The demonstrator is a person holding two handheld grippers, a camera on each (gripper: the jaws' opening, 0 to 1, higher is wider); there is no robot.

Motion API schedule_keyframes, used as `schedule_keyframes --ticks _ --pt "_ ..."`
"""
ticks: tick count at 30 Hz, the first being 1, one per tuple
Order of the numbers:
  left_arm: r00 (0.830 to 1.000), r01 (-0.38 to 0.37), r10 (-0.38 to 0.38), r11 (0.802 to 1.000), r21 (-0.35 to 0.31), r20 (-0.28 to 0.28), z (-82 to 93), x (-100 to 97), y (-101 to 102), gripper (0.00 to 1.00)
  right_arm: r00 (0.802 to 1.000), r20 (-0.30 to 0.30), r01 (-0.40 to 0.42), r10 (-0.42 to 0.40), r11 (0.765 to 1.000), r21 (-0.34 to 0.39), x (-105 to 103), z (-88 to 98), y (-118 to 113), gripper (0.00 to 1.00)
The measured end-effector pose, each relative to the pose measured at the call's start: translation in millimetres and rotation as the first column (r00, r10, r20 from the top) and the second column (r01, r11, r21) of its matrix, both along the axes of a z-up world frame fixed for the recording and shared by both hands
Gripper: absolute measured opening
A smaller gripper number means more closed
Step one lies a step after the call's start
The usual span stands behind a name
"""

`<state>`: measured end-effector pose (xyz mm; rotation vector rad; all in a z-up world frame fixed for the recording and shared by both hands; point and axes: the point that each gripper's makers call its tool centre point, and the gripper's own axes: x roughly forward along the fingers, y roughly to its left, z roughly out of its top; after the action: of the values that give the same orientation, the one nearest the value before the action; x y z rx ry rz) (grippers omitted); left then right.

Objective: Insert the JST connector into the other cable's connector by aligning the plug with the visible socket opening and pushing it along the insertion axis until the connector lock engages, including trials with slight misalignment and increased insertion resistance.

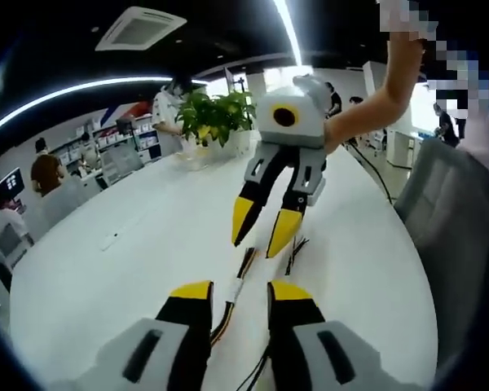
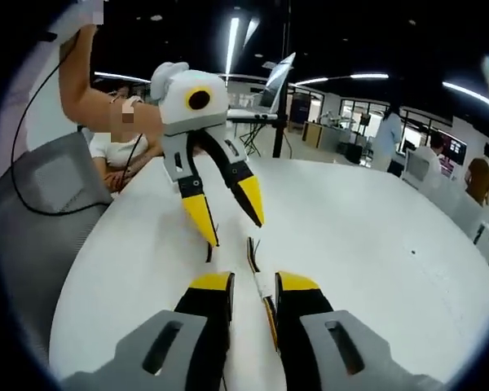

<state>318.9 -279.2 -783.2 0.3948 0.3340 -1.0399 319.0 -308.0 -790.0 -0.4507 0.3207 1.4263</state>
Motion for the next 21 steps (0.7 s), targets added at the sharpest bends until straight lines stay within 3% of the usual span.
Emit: schedule_keyframes --ticks 5,12,21 --pt "1.0 0.009 -0.008 1.0 0.029 -0.014 -7.8 -11.2 0.8 0.2 1.0 -0.01 -0.022 0.022 1.0 -0.003 -11.2 3.7 1.7 0.18" --pt "0.998 0.023 -0.02 0.998 0.055 -0.054 -22.6 -29.8 6.1 0.2 0.999 -0.017 -0.048 0.047 0.998 -0.049 -25.2 -10.4 -4.9 0.18" --pt "0.996 0.032 -0.029 0.999 0.044 -0.084 -33.8 -34.2 7.0 0.2 0.998 -0.058 -0.044 0.04 0.996 -0.075 -32.0 -26.8 -12.0 0.17"
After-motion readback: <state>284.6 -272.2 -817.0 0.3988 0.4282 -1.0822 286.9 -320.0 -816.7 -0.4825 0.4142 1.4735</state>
